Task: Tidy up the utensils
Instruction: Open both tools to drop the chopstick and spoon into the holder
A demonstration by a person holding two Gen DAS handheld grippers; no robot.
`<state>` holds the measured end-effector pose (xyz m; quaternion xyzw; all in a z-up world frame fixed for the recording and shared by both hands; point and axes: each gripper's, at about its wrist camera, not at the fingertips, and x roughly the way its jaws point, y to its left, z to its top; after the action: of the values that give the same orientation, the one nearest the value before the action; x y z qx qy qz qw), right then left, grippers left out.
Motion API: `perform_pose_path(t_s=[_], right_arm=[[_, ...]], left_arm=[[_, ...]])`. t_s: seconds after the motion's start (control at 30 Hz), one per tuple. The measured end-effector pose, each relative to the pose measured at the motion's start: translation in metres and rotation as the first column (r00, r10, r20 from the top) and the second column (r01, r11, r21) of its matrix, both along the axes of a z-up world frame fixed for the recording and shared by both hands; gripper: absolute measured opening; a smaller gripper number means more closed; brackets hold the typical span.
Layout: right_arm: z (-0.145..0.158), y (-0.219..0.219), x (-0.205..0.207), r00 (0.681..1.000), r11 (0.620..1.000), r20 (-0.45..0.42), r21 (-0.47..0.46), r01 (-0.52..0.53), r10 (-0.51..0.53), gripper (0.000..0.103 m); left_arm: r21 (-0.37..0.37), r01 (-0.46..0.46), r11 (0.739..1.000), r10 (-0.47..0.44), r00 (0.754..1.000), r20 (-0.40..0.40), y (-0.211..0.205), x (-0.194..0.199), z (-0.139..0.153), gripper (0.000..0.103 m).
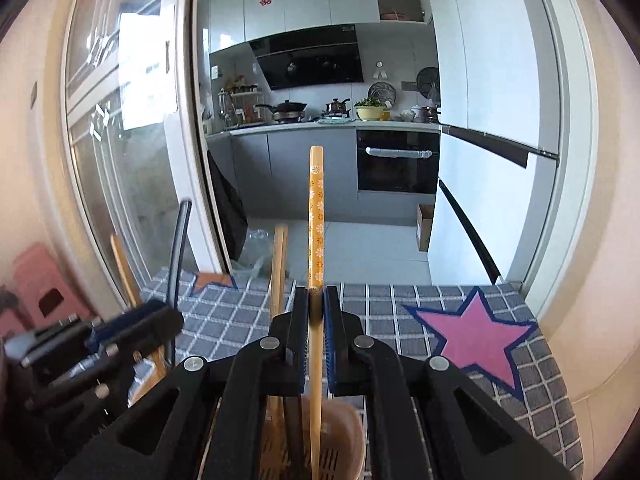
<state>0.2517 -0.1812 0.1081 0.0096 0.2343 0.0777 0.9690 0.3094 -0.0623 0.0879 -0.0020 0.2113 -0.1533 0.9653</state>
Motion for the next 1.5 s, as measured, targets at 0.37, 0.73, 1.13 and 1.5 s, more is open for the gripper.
perform_pose_path(t_s=[0.37, 0.73, 1.13, 1.5], right_arm=[[-0.013, 0.006, -0.024, 0.998, 0.999, -0.032, -0.018, -0.051, 0.05, 0.008], [-0.018, -0.004, -0.018, 0.988, 0.998, -0.145, 0.045, -0.038, 0.044, 0.009], [-0.009, -0.032, -0.046, 0.978, 0.986, -0.206, 0.165, 0.012, 0.023, 0.018], [-0.022, -0.041, -0.095, 0.962, 0.979, -0.274, 0.193, 0.063, -0.008, 0.041]], left_arm=[[0.057, -0.023, 0.998, 0.028, 0.996, -0.082, 0.001, -0.008, -0.021, 0.043], [0.062, -0.043, 0.997, 0.051, 0.99, -0.129, 0.006, -0.01, -0.021, 0.043], [0.044, -0.047, 0.998, 0.053, 0.985, -0.164, 0.017, -0.026, -0.013, 0.044], [0.06, -0.071, 0.996, 0.082, 0.976, -0.202, 0.04, -0.079, -0.013, 0.103]])
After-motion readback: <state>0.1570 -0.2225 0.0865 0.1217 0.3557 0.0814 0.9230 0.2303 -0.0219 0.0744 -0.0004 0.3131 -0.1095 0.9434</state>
